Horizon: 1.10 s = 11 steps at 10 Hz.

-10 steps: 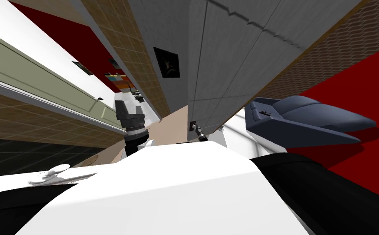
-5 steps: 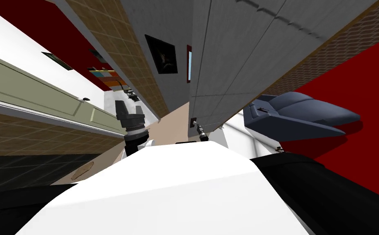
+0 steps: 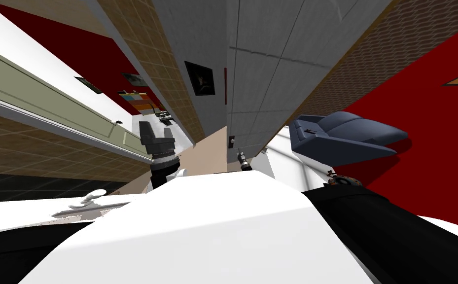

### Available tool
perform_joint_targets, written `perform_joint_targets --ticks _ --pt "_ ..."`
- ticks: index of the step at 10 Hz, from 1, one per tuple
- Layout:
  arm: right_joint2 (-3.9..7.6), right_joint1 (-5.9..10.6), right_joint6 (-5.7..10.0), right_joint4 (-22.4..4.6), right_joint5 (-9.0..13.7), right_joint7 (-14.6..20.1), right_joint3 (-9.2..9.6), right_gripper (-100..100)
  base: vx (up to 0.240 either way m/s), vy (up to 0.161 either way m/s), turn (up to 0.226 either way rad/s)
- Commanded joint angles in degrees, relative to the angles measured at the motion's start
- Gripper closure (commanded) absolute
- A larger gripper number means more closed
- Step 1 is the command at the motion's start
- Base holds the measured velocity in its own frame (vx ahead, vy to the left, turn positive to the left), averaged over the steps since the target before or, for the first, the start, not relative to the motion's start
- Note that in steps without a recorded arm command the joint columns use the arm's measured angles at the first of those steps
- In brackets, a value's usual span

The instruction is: Push the door open

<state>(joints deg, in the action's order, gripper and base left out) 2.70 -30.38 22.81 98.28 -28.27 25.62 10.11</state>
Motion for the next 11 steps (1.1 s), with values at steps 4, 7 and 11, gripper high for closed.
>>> perform_joint_targets --ticks 4,7,11 --pt "0.06 2.86 -0.11 -2.3 0.86 -1.22 -0.79 -100 0.194 0.043 0.019" --pt "-1.69 5.25 -0.2 -4.23 1.59 -2.24 -1.44 -100 0.261 0.049 0.024" --pt "-1.3 4.79 -0.22 -3.8 1.42 -2.05 -1.28 100 0.003 0.001 0.003"
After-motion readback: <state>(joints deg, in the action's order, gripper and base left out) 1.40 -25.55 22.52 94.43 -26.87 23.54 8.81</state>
